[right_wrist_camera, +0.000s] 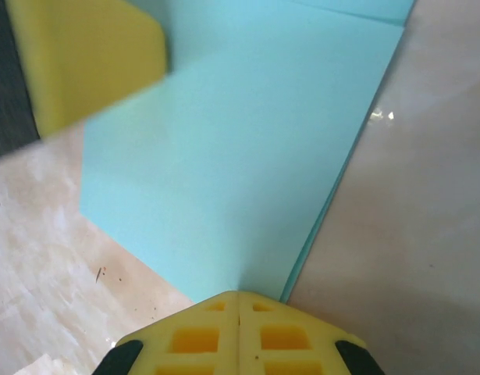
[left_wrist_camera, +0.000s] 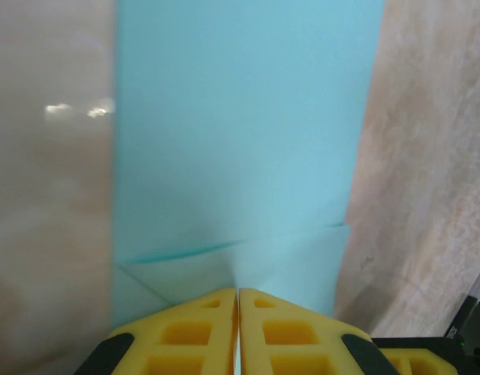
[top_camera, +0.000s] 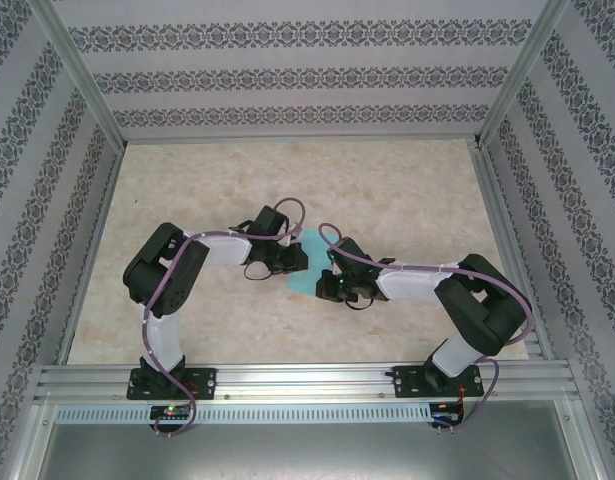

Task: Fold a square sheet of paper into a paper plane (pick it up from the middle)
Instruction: Fold the triangle a second time at the center of the table, then turn over the paper at the center of the table.

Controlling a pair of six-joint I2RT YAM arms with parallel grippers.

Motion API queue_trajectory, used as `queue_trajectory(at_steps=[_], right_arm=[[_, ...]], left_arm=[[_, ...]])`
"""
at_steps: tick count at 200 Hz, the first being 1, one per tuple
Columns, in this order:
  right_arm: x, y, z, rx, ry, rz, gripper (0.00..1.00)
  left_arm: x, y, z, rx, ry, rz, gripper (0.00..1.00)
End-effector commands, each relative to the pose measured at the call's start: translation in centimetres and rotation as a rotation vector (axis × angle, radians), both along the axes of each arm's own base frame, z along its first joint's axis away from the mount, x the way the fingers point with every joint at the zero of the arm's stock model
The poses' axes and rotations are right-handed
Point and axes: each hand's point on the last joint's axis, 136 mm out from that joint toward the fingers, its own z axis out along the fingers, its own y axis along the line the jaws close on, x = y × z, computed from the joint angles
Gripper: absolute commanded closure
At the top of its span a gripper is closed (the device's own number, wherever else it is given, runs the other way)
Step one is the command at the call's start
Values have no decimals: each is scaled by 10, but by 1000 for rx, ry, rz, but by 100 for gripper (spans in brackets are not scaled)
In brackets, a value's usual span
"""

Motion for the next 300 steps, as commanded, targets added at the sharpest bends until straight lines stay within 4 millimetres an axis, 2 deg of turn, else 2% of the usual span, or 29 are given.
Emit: queue_trajectory(at_steps=[1,29,40,54,81,110,127,150,178,209,247,281,300], right_arm=[[-47,-60,-60,-270,189,-39,98],[-43,-56,-56,-256,177,-43,98],[-39,-49,-50,-223,167,-37,97],[-29,-34,-35,-174,134,-30,95],[2,-2,15,-55,3,-24,90],[34,7,62,1,-150,-83,71],[50,-1,75,-14,-212,-149,58],[65,-21,73,-50,-230,-221,51],[78,-32,62,-48,-209,-250,51],[84,-22,53,-10,-188,-196,54],[82,-6,39,12,-146,-119,60],[84,0,31,15,-147,-106,66],[85,0,25,13,-135,-111,74]], left_arm=[[30,37,-26,102,-43,82,89],[45,51,-25,135,-53,106,89],[50,53,-19,142,-71,105,89],[57,56,-10,151,-91,108,89],[67,54,18,136,-146,109,87],[66,55,38,115,-171,117,83],[60,56,43,98,-167,133,75],[49,56,48,66,-155,154,62],[31,47,51,20,-133,143,58],[18,36,51,-28,-102,134,57],[7,22,46,-92,-55,113,58],[-2,21,39,-113,-23,111,60],[-4,19,38,-129,-12,110,60]])
